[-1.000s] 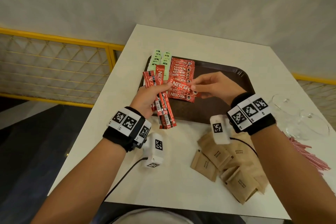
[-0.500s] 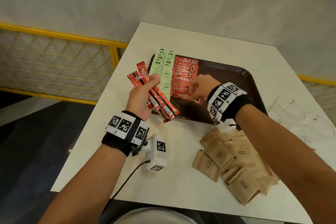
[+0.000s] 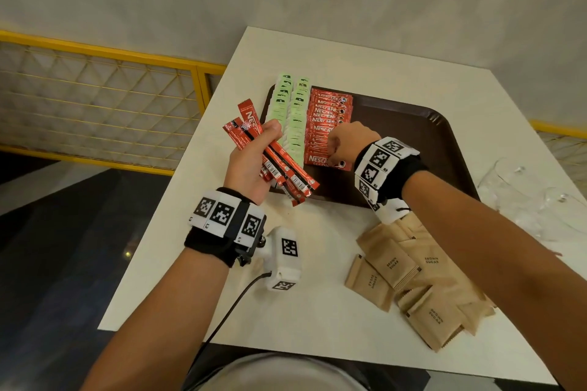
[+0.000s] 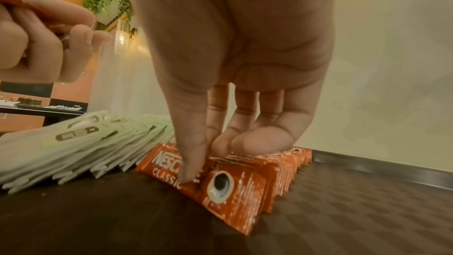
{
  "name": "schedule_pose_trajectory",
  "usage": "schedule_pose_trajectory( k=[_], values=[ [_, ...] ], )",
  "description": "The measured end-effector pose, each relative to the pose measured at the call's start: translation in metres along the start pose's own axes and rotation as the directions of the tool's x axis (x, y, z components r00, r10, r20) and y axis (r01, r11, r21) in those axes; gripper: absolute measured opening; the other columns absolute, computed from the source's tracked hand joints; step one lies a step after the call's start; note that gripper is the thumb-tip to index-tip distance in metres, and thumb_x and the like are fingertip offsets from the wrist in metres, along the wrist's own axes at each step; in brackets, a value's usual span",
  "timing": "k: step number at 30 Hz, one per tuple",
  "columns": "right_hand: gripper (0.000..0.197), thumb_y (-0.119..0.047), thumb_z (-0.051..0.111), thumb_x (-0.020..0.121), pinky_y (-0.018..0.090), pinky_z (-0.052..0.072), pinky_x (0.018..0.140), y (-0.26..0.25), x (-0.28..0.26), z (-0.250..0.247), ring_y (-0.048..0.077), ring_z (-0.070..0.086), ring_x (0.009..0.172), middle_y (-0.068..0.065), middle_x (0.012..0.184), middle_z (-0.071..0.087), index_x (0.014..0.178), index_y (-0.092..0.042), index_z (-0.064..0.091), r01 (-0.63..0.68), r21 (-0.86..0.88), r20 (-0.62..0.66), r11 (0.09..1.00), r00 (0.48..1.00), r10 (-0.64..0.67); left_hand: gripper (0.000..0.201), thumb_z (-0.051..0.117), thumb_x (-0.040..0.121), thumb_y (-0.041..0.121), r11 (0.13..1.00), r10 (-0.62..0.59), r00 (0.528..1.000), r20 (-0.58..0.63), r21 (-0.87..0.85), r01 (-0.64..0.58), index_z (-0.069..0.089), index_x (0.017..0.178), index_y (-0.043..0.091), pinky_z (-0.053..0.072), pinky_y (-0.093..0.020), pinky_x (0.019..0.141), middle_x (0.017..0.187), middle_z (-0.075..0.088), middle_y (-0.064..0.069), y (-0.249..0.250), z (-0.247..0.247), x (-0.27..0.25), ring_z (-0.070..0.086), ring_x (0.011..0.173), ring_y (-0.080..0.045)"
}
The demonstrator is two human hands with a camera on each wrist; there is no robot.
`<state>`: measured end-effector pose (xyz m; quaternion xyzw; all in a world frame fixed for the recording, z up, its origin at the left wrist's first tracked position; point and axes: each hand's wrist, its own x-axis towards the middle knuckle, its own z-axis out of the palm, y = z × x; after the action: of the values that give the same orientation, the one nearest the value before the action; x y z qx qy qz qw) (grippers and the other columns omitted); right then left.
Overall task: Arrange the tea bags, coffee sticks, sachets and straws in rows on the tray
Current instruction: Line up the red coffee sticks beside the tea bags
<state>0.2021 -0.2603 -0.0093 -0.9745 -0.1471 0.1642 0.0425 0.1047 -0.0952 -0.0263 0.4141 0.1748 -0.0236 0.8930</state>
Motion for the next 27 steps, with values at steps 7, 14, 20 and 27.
schedule_pose_trajectory(
  k=[7, 14, 20, 27],
  values=[
    [0.015, -0.022, 0.074, 0.077, 0.028, 0.045, 0.071, 0.004, -0.001, 0.004, 0.016, 0.057, 0.086, -0.005, 0.091, 0.057, 0.087, -0.02, 0.063, 0.032, 0.046, -0.043, 0.998, 0.999, -0.03, 0.013, 0.065, 0.086, 0.025, 0.999, -0.003, 1.0, 0.009, 0.051, 0.003, 0.061, 0.083, 0.013, 0.053, -0.041, 0.089, 0.084, 0.071, 0.002, -0.003, -0.002, 0.006, 0.069, 0.093, -0.021],
    [0.014, -0.015, 0.073, 0.078, 0.03, 0.048, 0.074, 0.011, -0.001, 0.007, 0.016, 0.056, 0.086, -0.004, 0.091, 0.057, 0.082, -0.021, 0.06, 0.055, 0.106, -0.091, 0.993, 0.995, -0.045, 0.025, 0.062, 0.089, 0.027, 0.995, -0.05, 0.998, 0.028, 0.085, 0.048, 0.058, 0.107, 0.011, 0.054, -0.028, 0.058, 0.09, 0.065, -0.002, -0.012, 0.001, 0.011, 0.068, 0.08, -0.016],
    [0.012, -0.03, 0.063, 0.088, 0.021, 0.048, 0.064, 0.014, -0.014, -0.002, 0.007, 0.057, 0.073, -0.008, 0.079, 0.057, 0.086, -0.018, 0.062, 0.136, 0.355, -0.205, 0.925, 0.977, -0.065, 0.023, 0.06, 0.09, 0.025, 0.994, -0.037, 0.999, 0.023, 0.104, 0.034, 0.06, 0.108, 0.01, 0.055, -0.028, 0.061, 0.082, 0.07, 0.002, -0.013, 0.004, 0.007, 0.07, 0.072, -0.012],
    [0.01, -0.027, 0.068, 0.083, 0.019, 0.049, 0.056, -0.007, -0.05, -0.023, 0.002, 0.058, 0.062, -0.007, 0.073, 0.065, 0.085, -0.018, 0.066, 0.262, 0.629, -0.005, 0.732, 0.943, -0.334, 0.04, 0.057, 0.092, 0.025, 0.996, -0.005, 1.0, 0.024, 0.09, 0.003, 0.052, 0.131, 0.016, 0.051, -0.043, 0.092, 0.118, 0.066, -0.007, -0.012, 0.014, 0.003, 0.066, 0.103, -0.022]
  ],
)
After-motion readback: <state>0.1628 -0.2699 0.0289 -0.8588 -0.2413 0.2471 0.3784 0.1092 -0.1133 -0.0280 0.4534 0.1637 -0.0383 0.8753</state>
